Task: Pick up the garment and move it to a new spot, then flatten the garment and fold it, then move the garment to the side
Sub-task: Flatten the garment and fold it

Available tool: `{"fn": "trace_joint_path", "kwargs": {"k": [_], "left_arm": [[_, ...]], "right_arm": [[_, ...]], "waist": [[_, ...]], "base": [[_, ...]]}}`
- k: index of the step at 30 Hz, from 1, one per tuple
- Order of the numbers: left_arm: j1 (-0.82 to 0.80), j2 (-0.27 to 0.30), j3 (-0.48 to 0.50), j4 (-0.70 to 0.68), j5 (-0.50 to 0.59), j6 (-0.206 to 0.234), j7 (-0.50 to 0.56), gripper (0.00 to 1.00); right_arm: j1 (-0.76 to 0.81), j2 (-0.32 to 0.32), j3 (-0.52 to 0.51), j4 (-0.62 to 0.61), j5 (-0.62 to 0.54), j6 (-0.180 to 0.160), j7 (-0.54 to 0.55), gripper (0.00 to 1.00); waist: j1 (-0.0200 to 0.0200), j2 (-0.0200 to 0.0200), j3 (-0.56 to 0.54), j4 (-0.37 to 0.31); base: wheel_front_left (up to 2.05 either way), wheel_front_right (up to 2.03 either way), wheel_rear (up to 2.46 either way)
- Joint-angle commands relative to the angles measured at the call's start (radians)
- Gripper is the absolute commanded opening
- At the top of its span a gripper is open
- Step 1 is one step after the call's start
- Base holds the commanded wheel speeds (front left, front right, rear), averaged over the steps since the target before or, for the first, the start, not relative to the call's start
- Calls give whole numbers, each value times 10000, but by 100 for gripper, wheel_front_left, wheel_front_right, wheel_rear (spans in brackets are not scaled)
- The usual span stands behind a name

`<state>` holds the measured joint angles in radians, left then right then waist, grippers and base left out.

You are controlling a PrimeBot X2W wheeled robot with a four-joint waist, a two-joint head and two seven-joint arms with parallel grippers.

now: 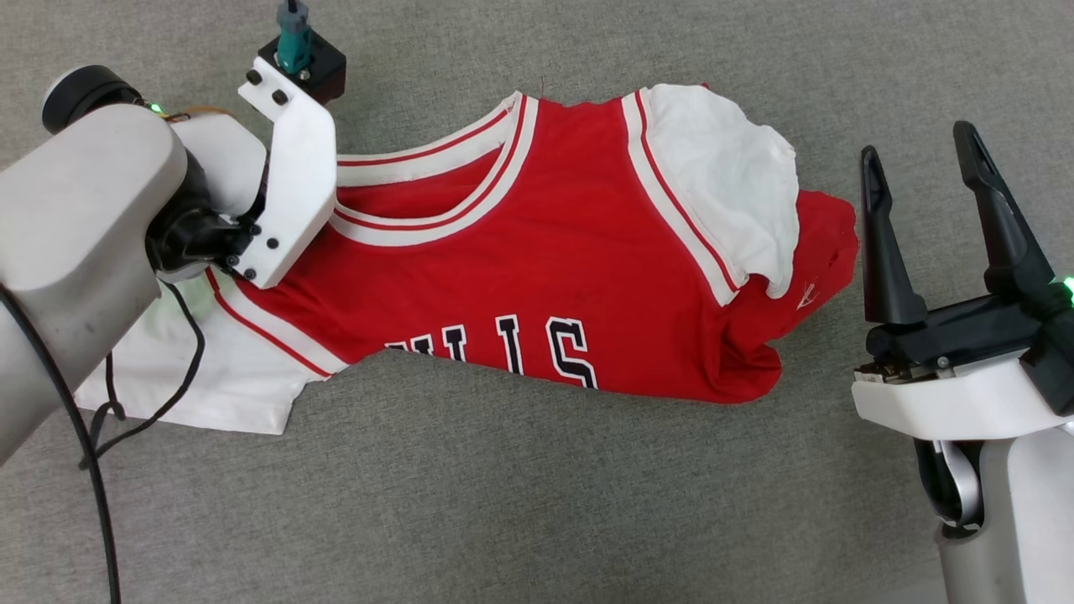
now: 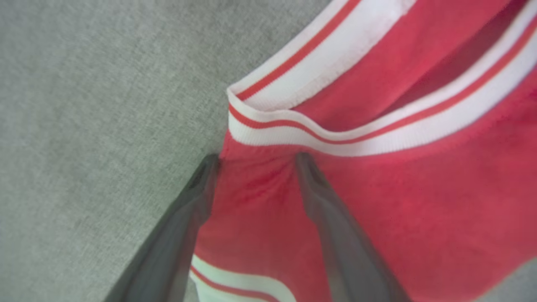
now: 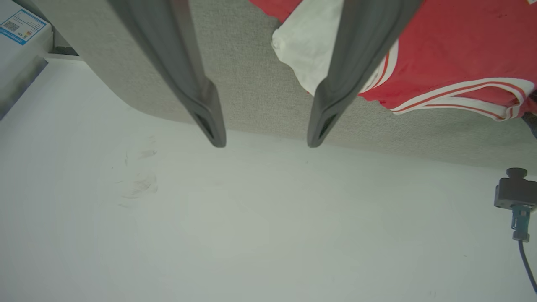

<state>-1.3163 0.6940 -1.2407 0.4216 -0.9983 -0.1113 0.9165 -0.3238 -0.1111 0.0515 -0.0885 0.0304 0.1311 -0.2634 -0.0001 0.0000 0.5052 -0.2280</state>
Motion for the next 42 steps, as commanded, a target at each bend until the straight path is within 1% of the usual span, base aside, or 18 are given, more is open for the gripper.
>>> {"fn": "trace_joint_path", "kwargs": {"k": [1,4,8,9,14,16,17,20,21,22,26,28,30,32,35,38,40,42], "left_arm": [[562,-217,-254,318,-23,-22,-246,0],[153,-222,152,430,-21,-71,-920,0],[-408,87,679,668,184,-27,-1953,0],[-473,126,799,746,300,54,-2303,0],[-393,366,1136,1524,597,358,-3639,0],[-308,362,1171,1749,626,418,-3878,0],[-55,304,1190,2136,660,476,-4334,0],[122,199,1251,2426,642,517,-4825,0],[218,121,1304,2556,615,540,-5087,47],[351,31,1339,2666,573,557,-5344,100],[651,-198,1447,2722,914,613,-7064,100],[846,-271,1587,2534,1079,751,-8123,100],[1127,-289,1752,2220,1215,1019,-9165,100],[1524,-265,1918,1804,1271,1396,-10132,100],[2216,-138,2220,1023,1329,2138,-11265,100],[3025,46,2701,38,1449,3087,-11724,100],[3680,178,3047,-673,1667,3754,-11806,100],[4302,213,3782,-1725,2114,4485,-11828,100]], "right_arm": [[-101,61,-45,-23,-4,-6,-19,100],[-96,82,-77,-49,-16,-6,-19,100],[6,93,-164,-120,-18,-6,-19,100],[45,92,-200,-133,-10,-6,-19,100],[140,122,-223,-129,9,-6,-19,100],[136,130,-203,-119,4,-6,-19,100],[131,136,-161,-81,-8,-6,-19,100],[129,120,-164,-48,-25,-6,-19,100],[152,98,-181,-28,-38,-6,-19,100],[180,59,-204,-5,-56,-6,-19,100],[131,-135,-231,11,-86,-6,-19,100],[72,-272,-276,14,-73,-6,-19,100],[-32,-465,-344,37,-9,-6,-19,100],[-175,-685,-367,38,54,-6,-19,100],[-548,-1110,-337,158,124,-6,-19,100],[-1038,-1621,-122,565,244,-6,-14,100],[-1535,-2050,173,944,443,-6,282,100],[-2120,-2450,518,1258,790,-6,822,100]], "waist": [[1,0,-24,20],[1,0,-105,40],[1,0,-208,29],[1,0,-219,27],[1,0,-164,-16],[1,0,-139,-29],[1,0,-109,-44],[1,0,-119,-33],[1,0,-154,-11],[1,0,-216,21],[1,0,-643,184],[1,0,-940,313],[1,0,-1233,487],[1,0,-1479,685],[1,0,-1735,951],[1,0,-1883,1188],[1,0,-1918,1328],[1,0,-1882,1460]], "base": [[0,0,0],[0,0,0],[0,0,0],[0,0,0],[0,0,0],[0,0,0],[0,0,0],[0,0,0],[0,0,0],[0,0,0],[0,0,0],[0,0,0],[0,0,0],[0,0,0],[0,0,0],[0,0,0],[0,0,0],[0,0,0]]}}
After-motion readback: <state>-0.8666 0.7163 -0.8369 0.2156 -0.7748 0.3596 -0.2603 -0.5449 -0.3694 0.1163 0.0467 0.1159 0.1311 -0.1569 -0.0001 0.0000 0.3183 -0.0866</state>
